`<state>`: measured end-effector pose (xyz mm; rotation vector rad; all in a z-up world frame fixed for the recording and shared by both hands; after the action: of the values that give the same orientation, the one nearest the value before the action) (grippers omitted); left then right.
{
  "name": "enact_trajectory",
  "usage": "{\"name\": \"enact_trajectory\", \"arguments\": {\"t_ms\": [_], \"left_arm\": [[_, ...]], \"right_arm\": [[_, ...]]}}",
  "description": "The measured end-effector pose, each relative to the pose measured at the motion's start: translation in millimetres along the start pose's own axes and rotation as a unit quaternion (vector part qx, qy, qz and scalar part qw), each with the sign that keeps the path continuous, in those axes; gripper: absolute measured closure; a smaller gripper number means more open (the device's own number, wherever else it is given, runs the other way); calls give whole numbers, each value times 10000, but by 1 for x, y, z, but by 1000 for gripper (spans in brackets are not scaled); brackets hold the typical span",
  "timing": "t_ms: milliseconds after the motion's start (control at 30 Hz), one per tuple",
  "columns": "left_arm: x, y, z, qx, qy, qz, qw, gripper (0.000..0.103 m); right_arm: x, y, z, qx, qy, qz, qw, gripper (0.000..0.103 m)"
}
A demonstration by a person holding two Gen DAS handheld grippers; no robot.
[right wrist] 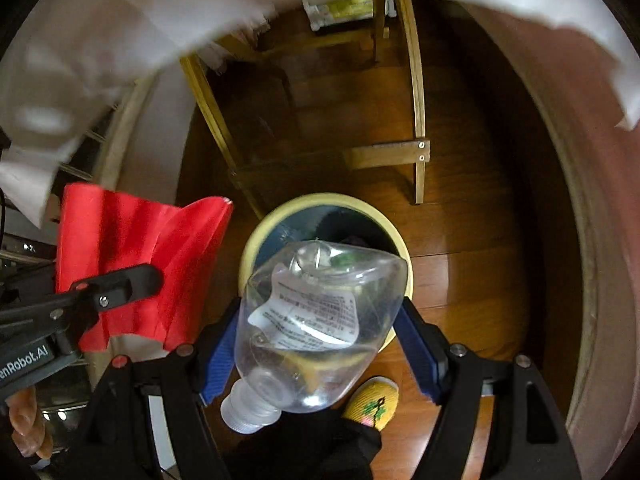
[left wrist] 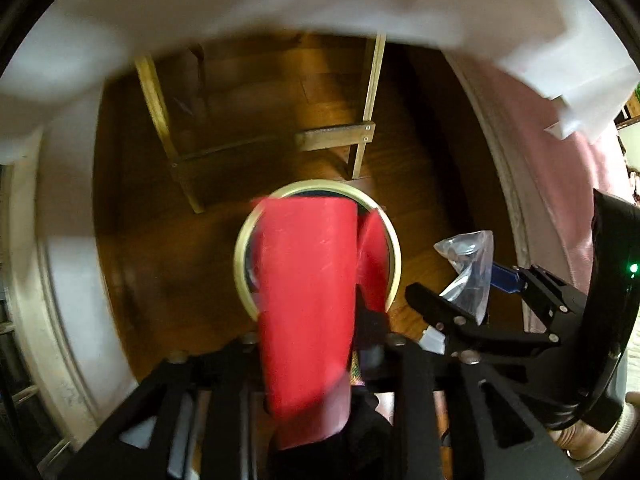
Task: Collect trash
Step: 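Carry the red box and plastic bottle toward the blue bin, then open both tools over the bin, dropping the red box and bottle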
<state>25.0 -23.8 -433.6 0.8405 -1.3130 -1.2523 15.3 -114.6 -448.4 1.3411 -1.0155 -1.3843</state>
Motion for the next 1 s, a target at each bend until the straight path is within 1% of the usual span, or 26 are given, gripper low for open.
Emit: {"name": "enact_trajectory", "arguments": {"t_ms": [33, 67, 100, 133, 200, 267, 367, 467, 600, 700, 800, 1000], "left_arm": [[-2, -8, -1, -17, 9, -16, 10000, 57], [-3, -17, -2, -35, 17, -26, 10000, 44], [-4, -24, -3, -54, 18, -8, 10000, 38], [-5, -29, -3, -71, 29, -1, 10000, 36], [-10, -37, -2, -92, 78, -65, 9999, 24], [-14, -42, 2, -61, 185, -139, 9997, 19], [-28, -38, 6, -4, 338, -244, 9991, 17], [-40, -28, 13, 80, 447, -344, 9984, 13], [-47, -10, 17, 253, 563, -482, 9969, 13], [-48, 9, 19, 387, 679, -492, 9957, 13], [-44, 32, 20, 527, 770, -458, 9946, 13], [-29, 91, 14, 857, 751, -439, 9925, 13]], "right_arm": [[3, -10, -1, -17, 17, 26, 10000, 29], [5, -16, -1, -20, 26, 43, 10000, 29], [7, -24, -2, -29, 38, 53, 10000, 29], [8, -29, -2, -46, 42, 52, 10000, 29], [10, -41, -3, -111, 26, 52, 9999, 29], [10, -48, -1, -137, 38, 80, 9999, 29], [8, -49, -2, -107, 52, 49, 9999, 29], [5, -45, -4, -63, 78, 24, 9999, 27], [2, -36, -4, -16, 31, -9, 10000, 26], [1, -25, -4, 8, 8, -13, 10000, 26], [0, -9, -5, 44, 10, 2, 10000, 26], [-9, 48, -9, 288, -26, -134, 9995, 26]]}}
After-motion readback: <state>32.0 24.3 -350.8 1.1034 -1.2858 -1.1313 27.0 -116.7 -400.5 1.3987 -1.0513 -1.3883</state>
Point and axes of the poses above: each gripper's, at about its wrist camera, not at the fingertips, and y roughly against the way its jaws point, x to its right, z to its underside, the point moved 9 cm from there along -y, roughly the way its jaws point, and after that the axes turned 12 degrees about -x, right-handed, at the moved point
